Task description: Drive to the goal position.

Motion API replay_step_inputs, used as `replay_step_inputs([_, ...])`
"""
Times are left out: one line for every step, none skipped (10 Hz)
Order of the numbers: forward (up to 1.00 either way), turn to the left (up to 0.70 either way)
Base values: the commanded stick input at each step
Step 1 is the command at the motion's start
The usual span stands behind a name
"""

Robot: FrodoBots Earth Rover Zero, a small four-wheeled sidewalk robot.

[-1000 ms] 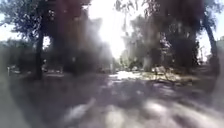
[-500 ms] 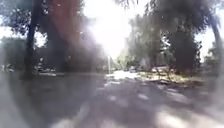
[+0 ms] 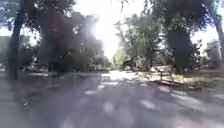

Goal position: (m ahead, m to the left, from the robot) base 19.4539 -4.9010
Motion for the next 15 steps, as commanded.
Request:
replay_step_inputs([1.0,0.0])
replay_step_inputs([1.0,0.0])
replay_step_inputs([1.0,0.0])
replay_step_inputs([1.0,0.0])
replay_step_inputs([1.0,0.0])
replay_step_inputs([1.0,0.0])
replay_step_inputs([1.0,0.0])
replay_step_inputs([1.0,0.0])
replay_step_inputs([1.0,0.0])
replay_step_inputs([1.0,0.0])
replay_step_inputs([1.0,0.0])
replay_step_inputs([1.0,0.26])
replay_step_inputs([1.0,0.4])
replay_step_inputs([1.0,0.4])
replay_step_inputs([1.0,0.4])
